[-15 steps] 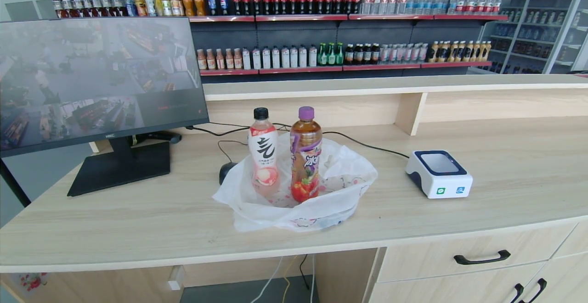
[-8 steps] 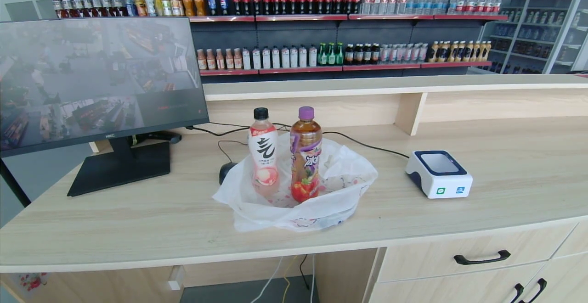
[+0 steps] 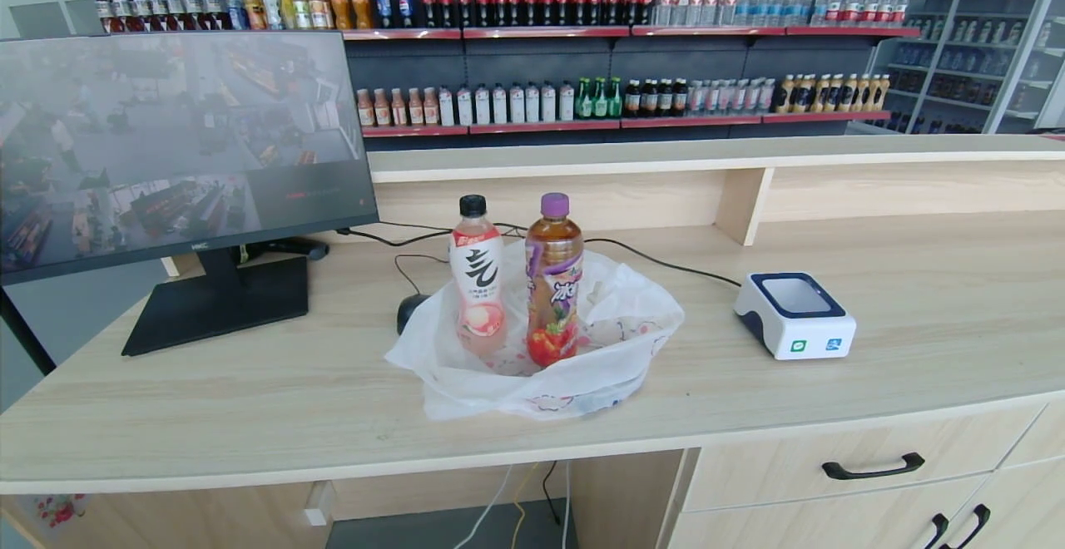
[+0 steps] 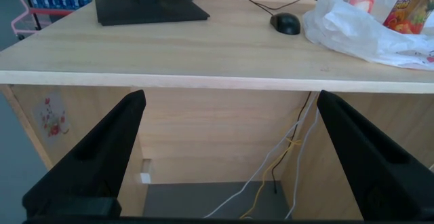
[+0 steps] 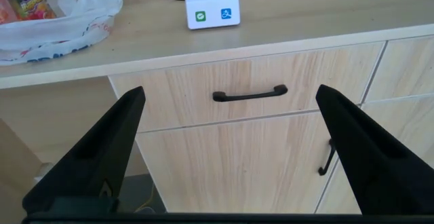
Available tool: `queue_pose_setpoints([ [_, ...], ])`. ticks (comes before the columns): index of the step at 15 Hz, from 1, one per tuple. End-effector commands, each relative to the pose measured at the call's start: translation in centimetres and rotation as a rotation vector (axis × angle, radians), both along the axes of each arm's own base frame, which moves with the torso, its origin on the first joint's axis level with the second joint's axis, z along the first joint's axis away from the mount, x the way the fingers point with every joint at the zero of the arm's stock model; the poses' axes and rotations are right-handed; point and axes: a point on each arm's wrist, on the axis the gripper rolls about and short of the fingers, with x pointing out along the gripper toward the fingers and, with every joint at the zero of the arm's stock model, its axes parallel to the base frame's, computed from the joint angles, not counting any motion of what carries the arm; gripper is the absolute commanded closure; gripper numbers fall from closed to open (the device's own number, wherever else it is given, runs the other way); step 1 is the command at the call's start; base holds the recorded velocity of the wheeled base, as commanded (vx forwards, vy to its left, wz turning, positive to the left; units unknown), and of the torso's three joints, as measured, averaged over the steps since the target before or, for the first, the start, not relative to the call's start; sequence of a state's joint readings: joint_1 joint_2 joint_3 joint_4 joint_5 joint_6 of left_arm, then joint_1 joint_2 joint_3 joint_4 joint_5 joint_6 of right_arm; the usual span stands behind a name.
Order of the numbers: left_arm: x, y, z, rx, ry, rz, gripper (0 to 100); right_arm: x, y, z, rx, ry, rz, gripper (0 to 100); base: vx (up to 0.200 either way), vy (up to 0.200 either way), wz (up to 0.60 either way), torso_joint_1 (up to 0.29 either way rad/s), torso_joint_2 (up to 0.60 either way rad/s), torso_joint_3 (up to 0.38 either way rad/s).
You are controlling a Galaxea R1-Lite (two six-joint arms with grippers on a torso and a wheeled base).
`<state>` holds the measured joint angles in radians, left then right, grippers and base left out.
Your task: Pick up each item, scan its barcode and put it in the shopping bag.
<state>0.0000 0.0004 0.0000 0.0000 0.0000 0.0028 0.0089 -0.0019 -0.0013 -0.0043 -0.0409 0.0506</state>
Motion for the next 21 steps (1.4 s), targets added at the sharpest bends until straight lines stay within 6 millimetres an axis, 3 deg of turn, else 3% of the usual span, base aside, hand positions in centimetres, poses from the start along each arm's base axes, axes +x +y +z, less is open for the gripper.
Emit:
queue_pose_setpoints([
  [1,0.0,0.0,0.0,0.0,0.0,0.0,0,0.01,0.0,0.02,0.0,0.001,0.001,0,0.0,-0.2,0.0,0.002,0.0,0.007],
  [12,0.0,0.0,0.0,0.0,0.0,0.0,0,0.01,0.0,0.02,0.002,0.001,0.0,0,0.0,-0.2,0.0,0.005,0.0,0.001],
  [17,0.0,0.0,0.0,-0.001,0.0,0.0,0,0.01,0.0,0.02,0.002,0.001,0.0,0,-0.2,0.0,0.0,0.002,0.0,0.003],
  [21,0.0,0.0,0.0,-0.001,0.0,0.0,0,0.01,0.0,0.02,0.002,0.001,0.0,0,-0.2,-0.2,0.0,0.001,0.0,0.005],
])
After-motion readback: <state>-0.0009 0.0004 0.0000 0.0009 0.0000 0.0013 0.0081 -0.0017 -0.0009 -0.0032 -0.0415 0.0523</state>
